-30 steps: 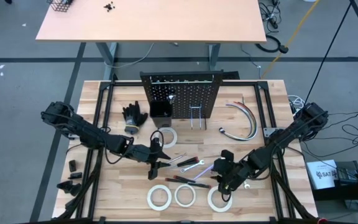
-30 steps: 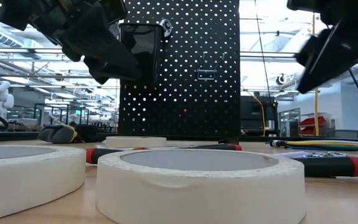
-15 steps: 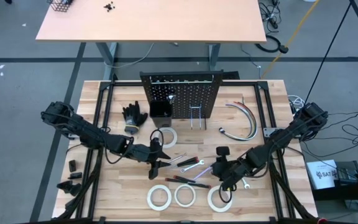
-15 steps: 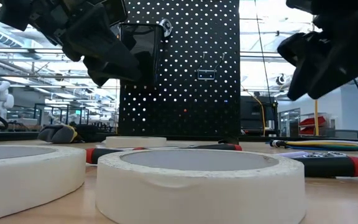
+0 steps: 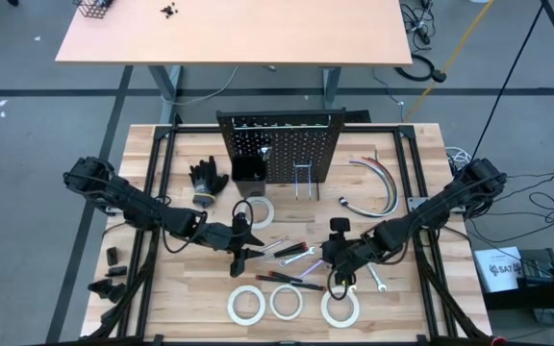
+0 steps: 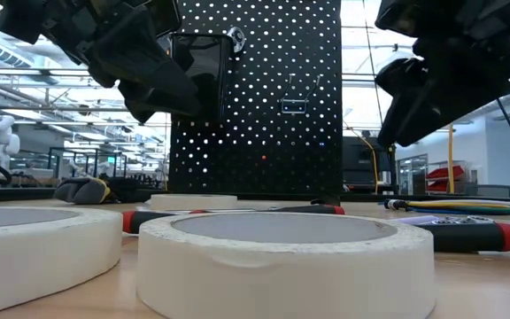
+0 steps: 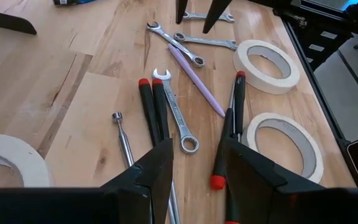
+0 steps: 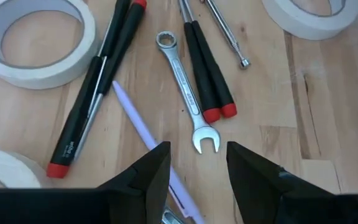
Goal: Hang tools onto peg board
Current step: Put the purple pen into the black bin on the peg board
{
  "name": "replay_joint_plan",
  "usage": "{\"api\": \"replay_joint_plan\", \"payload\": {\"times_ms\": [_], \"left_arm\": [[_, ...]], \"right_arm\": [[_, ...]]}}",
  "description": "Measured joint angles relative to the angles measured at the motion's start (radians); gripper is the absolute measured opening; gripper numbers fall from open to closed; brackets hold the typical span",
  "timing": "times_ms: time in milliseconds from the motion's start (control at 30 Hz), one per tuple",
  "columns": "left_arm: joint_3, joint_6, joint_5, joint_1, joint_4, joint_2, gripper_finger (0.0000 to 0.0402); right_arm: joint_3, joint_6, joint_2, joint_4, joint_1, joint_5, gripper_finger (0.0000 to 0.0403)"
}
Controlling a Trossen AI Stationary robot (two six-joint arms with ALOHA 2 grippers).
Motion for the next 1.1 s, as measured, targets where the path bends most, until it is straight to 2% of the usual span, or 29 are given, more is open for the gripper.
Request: {"api": "replay_joint_plan", "payload": {"times_ms": [267,1100], "left_arm": [[0.0,0.0,0.0,-0.003,-0.005,0.0,0.0141],[0.0,-0.024,0.0,-0.003,-0.005,0.0,0.0141]], "right_arm": [[0.001,0.001,0.037,0.053,0.0,-0.049,0.015],[0.001,0.023,0.114,0.067,0.0,-0.05,0.015]]}}
